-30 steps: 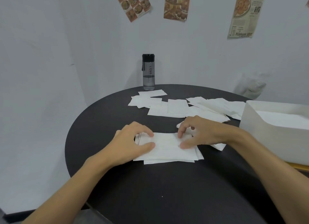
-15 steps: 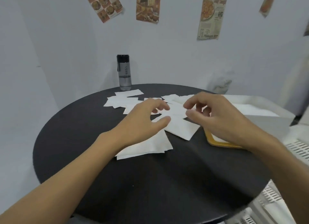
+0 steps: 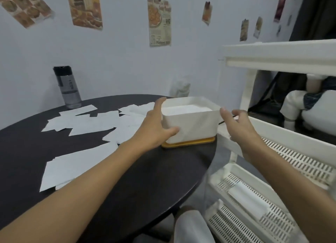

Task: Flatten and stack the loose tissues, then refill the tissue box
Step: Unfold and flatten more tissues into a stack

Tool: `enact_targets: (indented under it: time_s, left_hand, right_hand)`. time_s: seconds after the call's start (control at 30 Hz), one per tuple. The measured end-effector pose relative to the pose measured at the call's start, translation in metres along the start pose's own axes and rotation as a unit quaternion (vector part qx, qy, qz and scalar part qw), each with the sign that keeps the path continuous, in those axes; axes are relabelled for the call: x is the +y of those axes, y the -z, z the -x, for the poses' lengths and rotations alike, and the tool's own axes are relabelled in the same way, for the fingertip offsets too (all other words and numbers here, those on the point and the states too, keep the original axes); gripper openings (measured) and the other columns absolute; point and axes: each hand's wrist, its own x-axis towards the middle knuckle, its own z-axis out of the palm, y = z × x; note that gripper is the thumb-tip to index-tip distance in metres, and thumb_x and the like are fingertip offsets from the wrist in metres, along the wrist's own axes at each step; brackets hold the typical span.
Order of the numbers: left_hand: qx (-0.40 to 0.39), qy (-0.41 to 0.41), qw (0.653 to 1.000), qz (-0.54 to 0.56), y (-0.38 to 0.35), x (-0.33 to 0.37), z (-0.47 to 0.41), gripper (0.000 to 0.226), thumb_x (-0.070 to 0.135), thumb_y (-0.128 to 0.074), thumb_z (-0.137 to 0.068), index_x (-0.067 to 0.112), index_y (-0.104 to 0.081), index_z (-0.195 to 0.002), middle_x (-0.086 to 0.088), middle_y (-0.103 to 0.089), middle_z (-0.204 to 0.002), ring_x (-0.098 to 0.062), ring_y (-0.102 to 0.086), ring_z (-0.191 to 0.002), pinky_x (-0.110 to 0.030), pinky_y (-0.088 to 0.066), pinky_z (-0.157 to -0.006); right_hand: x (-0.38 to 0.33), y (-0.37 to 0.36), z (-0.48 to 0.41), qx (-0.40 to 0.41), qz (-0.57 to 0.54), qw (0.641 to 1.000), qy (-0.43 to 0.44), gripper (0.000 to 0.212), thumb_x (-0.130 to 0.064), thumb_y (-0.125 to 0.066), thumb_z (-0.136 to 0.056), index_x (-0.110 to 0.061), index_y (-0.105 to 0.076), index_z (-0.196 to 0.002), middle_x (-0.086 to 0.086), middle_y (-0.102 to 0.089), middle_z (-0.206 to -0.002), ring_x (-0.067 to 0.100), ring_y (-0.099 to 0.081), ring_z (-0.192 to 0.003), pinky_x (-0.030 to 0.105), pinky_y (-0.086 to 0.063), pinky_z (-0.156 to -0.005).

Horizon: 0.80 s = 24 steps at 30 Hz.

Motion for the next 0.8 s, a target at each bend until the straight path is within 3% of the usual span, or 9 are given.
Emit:
enact_targets:
  time_s: [0.07,0.23,0.37,0.43,0.57,0.67,0.8]
  left_hand:
    - [-0.004,0.012,1.0,0.019,-0.006,-0.003,0.002,0.094,0.035,-0.076,-0.082,0.041,-0.013,-0.151,0.006,-0.052,-0.13,-0.02,-0.057,-0.114,-0.04,-0.05,-0.1]
    - [0.003,0.022,0.999,0.043,-0.016,-0.008,0.005,0.093,0.034,-0.078,-0.082,0.046,-0.014,-0.148,0.003,-0.052,-0.129,-0.021,-0.056,-0.113,-0.038,-0.051,-0.098]
    - [0.013,0.032,0.997,0.062,-0.023,-0.01,0.006,0.072,0.036,-0.079,-0.08,0.047,-0.028,-0.129,0.002,-0.059,-0.112,-0.019,-0.061,-0.099,-0.03,-0.053,-0.08]
    - [0.02,0.026,0.997,0.068,-0.029,-0.008,0.006,0.07,0.036,-0.08,-0.077,0.048,-0.029,-0.125,0.003,-0.06,-0.108,-0.019,-0.062,-0.095,-0.027,-0.049,-0.075]
    - [0.018,0.014,0.996,0.082,-0.038,-0.003,0.009,0.074,0.038,-0.082,-0.073,0.051,-0.03,-0.125,0.006,-0.057,-0.119,-0.022,-0.063,-0.101,-0.037,-0.054,-0.089]
    - [0.018,0.006,0.995,0.098,-0.04,0.001,0.013,0.076,0.038,-0.083,-0.074,0.054,-0.03,-0.126,0.004,-0.054,-0.127,-0.018,-0.063,-0.106,-0.039,-0.053,-0.095]
    - [0.043,0.018,0.987,0.153,-0.041,0.003,0.016,0.077,0.035,-0.085,-0.077,0.052,-0.033,-0.132,0.008,-0.053,-0.127,-0.003,-0.06,-0.106,-0.028,-0.054,-0.092]
  right_hand:
    - [0.005,-0.003,-0.006,-0.054,-0.052,0.996,-0.056,0.073,-0.072,-0.044,-0.091,-0.029,-0.03,-0.149,0.001,-0.038,-0.151,0.029,-0.045,-0.132,0.052,-0.044,-0.106]
    - [0.013,-0.014,-0.009,-0.107,-0.066,0.991,-0.056,0.064,-0.072,-0.044,-0.091,-0.032,-0.042,-0.141,-0.005,-0.053,-0.136,0.023,-0.052,-0.124,0.053,-0.045,-0.104]
    - [0.015,-0.016,-0.011,-0.104,-0.108,0.987,-0.059,0.051,-0.068,-0.047,-0.092,-0.033,-0.046,-0.129,-0.006,-0.057,-0.13,0.021,-0.057,-0.116,0.044,-0.052,-0.088]
    - [0.015,-0.013,-0.013,-0.101,-0.126,0.984,-0.075,0.057,-0.072,-0.048,-0.088,-0.031,-0.046,-0.127,-0.003,-0.058,-0.126,0.022,-0.06,-0.113,0.044,-0.054,-0.086]
    - [0.017,-0.001,-0.017,-0.114,-0.167,0.973,-0.112,0.077,-0.08,-0.058,-0.076,-0.026,-0.048,-0.131,0.002,-0.063,-0.124,0.025,-0.065,-0.108,0.045,-0.057,-0.084]
    - [0.015,0.006,-0.015,-0.129,-0.192,0.966,-0.115,0.067,-0.069,-0.064,-0.079,-0.026,-0.052,-0.129,0.007,-0.066,-0.121,0.023,-0.068,-0.104,0.035,-0.054,-0.071]
    - [0.015,0.009,-0.014,-0.148,-0.207,0.961,-0.11,0.057,-0.062,-0.066,-0.083,-0.029,-0.054,-0.127,0.007,-0.067,-0.122,0.024,-0.067,-0.106,0.036,-0.054,-0.077]
